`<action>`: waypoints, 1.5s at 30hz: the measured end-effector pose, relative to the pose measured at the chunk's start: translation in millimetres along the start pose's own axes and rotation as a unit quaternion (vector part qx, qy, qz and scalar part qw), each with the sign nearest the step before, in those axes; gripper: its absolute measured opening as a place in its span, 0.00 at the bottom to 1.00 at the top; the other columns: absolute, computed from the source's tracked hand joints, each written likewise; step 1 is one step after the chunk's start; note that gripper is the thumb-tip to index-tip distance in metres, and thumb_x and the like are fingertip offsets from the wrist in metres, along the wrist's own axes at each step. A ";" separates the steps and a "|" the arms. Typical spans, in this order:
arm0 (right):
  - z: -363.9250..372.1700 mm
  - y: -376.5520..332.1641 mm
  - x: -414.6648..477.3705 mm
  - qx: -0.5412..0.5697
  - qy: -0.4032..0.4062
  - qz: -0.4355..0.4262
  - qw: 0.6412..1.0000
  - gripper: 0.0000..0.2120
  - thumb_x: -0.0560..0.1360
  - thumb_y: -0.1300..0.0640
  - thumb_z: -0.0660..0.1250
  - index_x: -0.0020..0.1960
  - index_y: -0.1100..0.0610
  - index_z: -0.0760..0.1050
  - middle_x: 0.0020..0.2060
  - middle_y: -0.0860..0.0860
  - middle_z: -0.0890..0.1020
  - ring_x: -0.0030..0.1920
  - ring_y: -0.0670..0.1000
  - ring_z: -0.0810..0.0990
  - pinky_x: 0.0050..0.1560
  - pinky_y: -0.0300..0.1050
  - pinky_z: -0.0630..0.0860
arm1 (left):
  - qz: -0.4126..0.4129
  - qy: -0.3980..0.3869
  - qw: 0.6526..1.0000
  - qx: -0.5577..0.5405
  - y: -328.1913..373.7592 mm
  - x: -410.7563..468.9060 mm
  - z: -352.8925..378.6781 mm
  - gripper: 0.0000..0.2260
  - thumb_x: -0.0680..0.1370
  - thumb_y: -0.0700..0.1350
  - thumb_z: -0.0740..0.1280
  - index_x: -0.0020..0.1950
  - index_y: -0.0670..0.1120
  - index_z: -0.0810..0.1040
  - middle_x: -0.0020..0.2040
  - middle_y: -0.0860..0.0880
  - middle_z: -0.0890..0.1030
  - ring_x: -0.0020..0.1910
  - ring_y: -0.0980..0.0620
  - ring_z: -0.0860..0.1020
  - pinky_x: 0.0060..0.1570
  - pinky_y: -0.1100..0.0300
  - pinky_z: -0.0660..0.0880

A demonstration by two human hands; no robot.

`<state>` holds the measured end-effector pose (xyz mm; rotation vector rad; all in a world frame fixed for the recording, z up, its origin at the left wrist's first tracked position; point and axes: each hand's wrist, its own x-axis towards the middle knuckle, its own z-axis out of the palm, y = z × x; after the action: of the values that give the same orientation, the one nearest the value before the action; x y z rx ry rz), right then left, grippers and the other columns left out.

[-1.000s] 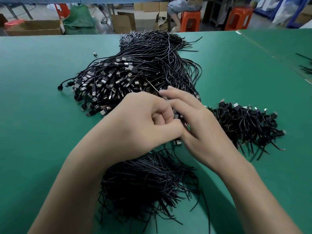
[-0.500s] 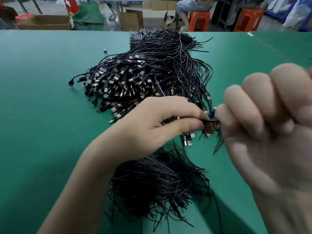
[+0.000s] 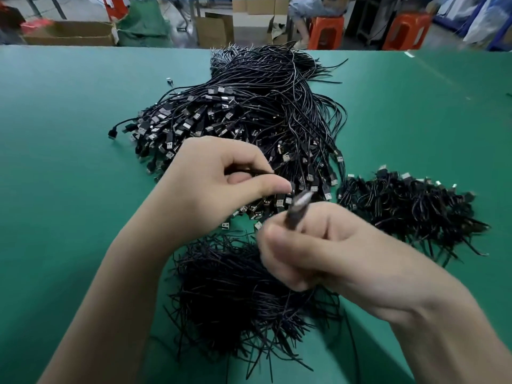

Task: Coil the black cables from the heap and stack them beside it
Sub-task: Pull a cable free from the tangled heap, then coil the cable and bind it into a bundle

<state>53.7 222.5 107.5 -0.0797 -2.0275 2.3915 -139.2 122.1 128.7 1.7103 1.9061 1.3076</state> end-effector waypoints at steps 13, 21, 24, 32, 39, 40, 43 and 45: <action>3.2 7.6 25.7 -0.176 0.161 -0.009 0.971 0.27 0.85 0.44 0.54 0.48 0.62 0.83 0.38 0.57 0.86 0.39 0.52 0.85 0.46 0.48 0.83 | 0.025 0.004 0.999 0.031 20.7 -5.3 2.6 0.08 0.80 0.46 0.71 0.42 0.47 0.84 0.30 0.48 0.77 0.28 0.55 0.70 0.29 0.64 0.65; -7.4 9.7 33.5 0.208 0.264 -0.112 0.935 0.30 0.81 0.40 0.53 0.65 0.64 0.78 0.58 0.60 0.85 0.60 0.54 0.84 0.58 0.43 0.81 | 0.024 -0.036 0.998 0.045 31.3 -4.0 26.7 0.08 0.83 0.41 0.68 0.47 0.46 0.86 0.39 0.60 0.84 0.37 0.63 0.82 0.39 0.74 0.74; -15.5 -4.6 27.3 0.292 0.316 -0.177 0.885 0.26 0.85 0.44 0.49 0.61 0.62 0.78 0.53 0.55 0.87 0.54 0.50 0.86 0.48 0.40 0.82 | 0.036 -0.096 0.989 0.104 31.0 -5.3 37.8 0.12 0.83 0.51 0.66 0.41 0.52 0.82 0.31 0.53 0.80 0.32 0.55 0.79 0.35 0.56 0.75; -18.6 -46.5 -9.9 0.339 0.060 -0.196 0.918 0.21 0.85 0.47 0.52 0.43 0.57 0.74 0.23 0.45 0.63 0.24 0.45 0.59 0.27 0.37 0.58 | -0.045 -0.171 0.984 0.006 7.7 -1.1 41.8 0.14 0.82 0.61 0.61 0.51 0.58 0.85 0.42 0.46 0.84 0.42 0.38 0.80 0.46 0.40 0.77; -3.0 -25.0 -3.0 -0.124 0.034 0.043 0.991 0.22 0.84 0.48 0.56 0.40 0.57 0.80 0.23 0.51 0.78 0.22 0.50 0.72 0.27 0.40 0.70 | -0.042 -0.159 0.984 -0.064 5.1 -3.0 21.6 0.10 0.82 0.43 0.66 0.44 0.52 0.83 0.40 0.54 0.83 0.41 0.53 0.80 0.45 0.56 0.77; -2.8 -22.1 -1.1 -0.176 0.045 0.083 0.980 0.22 0.85 0.48 0.56 0.42 0.58 0.80 0.26 0.53 0.81 0.25 0.51 0.77 0.28 0.41 0.73 | -0.042 -0.154 0.986 -0.038 5.2 -3.2 21.2 0.14 0.82 0.39 0.66 0.42 0.55 0.81 0.38 0.55 0.82 0.39 0.57 0.79 0.42 0.58 0.76; -4.7 -15.5 5.3 -0.256 0.111 0.136 0.951 0.18 0.85 0.49 0.56 0.50 0.59 0.79 0.36 0.56 0.86 0.35 0.55 0.86 0.31 0.45 0.80 | -0.064 -0.123 0.990 0.037 5.3 -1.6 27.4 0.13 0.81 0.36 0.65 0.40 0.49 0.81 0.36 0.48 0.82 0.37 0.48 0.80 0.39 0.49 0.76; -9.2 -11.0 8.9 -0.252 0.174 0.132 0.943 0.17 0.85 0.50 0.57 0.54 0.61 0.79 0.40 0.57 0.87 0.38 0.57 0.87 0.35 0.50 0.82 | -0.036 -0.077 0.989 0.117 9.6 -0.2 31.9 0.10 0.81 0.43 0.64 0.41 0.49 0.80 0.35 0.50 0.81 0.36 0.50 0.78 0.40 0.51 0.74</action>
<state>44.9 233.7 116.5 -0.7572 -2.4936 1.7267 -110.3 134.9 118.1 1.7735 2.0749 0.9265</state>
